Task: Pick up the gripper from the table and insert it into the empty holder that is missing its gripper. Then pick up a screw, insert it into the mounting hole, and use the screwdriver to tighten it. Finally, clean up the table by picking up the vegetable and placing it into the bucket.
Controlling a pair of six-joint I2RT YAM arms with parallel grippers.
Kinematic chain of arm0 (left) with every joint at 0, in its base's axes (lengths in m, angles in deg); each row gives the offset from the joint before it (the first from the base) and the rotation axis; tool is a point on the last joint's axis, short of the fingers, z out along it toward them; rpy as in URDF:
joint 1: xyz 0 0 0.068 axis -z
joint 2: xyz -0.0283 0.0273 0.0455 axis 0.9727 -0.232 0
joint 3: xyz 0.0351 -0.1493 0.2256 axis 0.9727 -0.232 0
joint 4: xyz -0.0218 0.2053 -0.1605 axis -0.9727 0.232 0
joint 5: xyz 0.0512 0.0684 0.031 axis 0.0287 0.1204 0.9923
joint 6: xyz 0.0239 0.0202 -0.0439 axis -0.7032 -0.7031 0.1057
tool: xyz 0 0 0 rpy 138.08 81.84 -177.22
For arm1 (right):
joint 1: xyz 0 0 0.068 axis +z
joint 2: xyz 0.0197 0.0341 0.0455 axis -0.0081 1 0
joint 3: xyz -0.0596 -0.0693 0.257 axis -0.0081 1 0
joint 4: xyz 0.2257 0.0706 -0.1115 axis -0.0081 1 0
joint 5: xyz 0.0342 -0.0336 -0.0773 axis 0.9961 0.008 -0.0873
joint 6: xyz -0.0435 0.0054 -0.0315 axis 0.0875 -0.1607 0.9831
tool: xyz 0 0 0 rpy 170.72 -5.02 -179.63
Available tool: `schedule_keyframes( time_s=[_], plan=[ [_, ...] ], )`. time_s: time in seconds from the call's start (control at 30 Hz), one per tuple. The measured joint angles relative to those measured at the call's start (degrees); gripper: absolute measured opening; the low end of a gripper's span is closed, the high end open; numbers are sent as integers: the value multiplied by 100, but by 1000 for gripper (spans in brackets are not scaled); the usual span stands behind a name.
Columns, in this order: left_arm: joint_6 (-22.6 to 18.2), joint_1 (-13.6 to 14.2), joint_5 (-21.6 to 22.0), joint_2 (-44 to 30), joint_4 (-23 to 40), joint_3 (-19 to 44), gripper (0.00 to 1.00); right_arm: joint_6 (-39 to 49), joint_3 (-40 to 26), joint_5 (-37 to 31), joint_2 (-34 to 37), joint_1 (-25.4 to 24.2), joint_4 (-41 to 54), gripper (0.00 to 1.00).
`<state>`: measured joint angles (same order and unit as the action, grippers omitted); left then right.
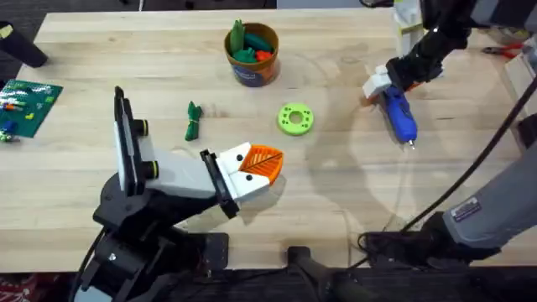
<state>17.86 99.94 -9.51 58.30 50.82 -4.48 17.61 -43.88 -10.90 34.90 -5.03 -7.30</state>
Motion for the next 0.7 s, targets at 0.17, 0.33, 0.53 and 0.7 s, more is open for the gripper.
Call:
schedule_keyframes(
  time_s=[0.17,0.33,0.53,0.7],
  plan=[
    [0,0,0,2,0,0,15,-115,2,41,0,38,378,999],
    [0,0,0,2,0,0,15,-218,2,39,0,38,323,999],
    [0,0,0,1,0,0,15,-239,2,39,0,27,262,999],
    [0,0,0,2,0,0,15,-254,2,39,1,27,258,999]
  ],
)
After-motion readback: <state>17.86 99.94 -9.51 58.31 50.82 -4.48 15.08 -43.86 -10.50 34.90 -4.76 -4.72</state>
